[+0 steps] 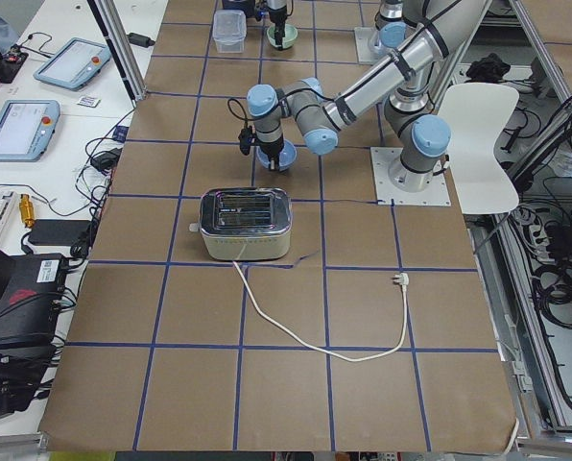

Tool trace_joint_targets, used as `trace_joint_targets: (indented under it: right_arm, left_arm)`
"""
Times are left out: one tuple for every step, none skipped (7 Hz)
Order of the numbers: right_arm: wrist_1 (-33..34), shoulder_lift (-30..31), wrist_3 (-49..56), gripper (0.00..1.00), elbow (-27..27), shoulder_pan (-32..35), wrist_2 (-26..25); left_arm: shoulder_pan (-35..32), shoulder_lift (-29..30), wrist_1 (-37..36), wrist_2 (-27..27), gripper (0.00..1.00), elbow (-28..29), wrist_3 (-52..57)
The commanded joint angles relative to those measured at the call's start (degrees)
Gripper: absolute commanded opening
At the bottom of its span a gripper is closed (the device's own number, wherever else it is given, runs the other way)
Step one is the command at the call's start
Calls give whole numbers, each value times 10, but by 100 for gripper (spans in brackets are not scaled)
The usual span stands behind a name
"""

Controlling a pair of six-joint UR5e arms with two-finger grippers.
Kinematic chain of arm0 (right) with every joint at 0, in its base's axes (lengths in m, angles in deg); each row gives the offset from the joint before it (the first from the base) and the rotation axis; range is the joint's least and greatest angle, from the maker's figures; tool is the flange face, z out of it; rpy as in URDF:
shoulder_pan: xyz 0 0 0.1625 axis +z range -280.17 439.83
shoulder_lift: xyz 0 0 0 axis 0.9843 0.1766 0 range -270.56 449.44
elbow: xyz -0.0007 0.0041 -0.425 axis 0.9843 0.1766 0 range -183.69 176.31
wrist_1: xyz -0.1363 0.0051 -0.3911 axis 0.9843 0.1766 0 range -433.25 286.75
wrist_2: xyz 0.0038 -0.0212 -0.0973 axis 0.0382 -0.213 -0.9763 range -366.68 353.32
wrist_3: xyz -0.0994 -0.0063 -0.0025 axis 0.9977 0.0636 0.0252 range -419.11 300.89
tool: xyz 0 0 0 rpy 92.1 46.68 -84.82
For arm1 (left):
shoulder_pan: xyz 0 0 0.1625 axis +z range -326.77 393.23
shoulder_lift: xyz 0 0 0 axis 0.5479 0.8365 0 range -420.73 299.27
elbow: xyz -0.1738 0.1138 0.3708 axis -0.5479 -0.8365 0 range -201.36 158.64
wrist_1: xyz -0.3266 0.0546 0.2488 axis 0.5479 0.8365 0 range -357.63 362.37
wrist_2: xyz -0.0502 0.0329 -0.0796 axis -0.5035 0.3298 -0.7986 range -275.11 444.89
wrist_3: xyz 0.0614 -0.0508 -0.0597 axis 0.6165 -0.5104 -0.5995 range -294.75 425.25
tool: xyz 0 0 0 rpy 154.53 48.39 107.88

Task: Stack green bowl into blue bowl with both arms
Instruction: 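Slide blue bowl to table center with left gripper while right grips green bowl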

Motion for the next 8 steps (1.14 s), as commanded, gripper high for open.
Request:
trace_joint_targets:
  right_arm:
    - [0, -4, -4, 35, -1, -1, 0]
    - [-1, -4, -3, 3, -1, -1, 0]
    - [-2, -3, -3, 0, -1, -1, -2]
    - [-2, -1, -4, 0, 0, -1, -2]
    - [-4, 3, -3, 0, 3, -1, -2]
    - [-4, 4, -3, 0, 7, -1, -9]
    - [-11, 4, -3, 0, 20, -1, -34]
    - [-32, 4, -3, 0, 40, -1, -37]
  left_arm:
    - [-63, -1, 4, -67, 0, 20, -102]
    - [-128, 11, -4, -72, 0, 28, -201]
    - [-196, 19, -9, -74, 0, 42, -301]
    - [-252, 28, -10, -87, 0, 62, -398]
    - [-297, 37, -12, -113, 0, 68, -469]
    - [-319, 45, -11, -114, 0, 64, -492]
    - [-329, 51, -11, -116, 0, 62, -518]
    - [-340, 60, -10, -141, 0, 62, -533]
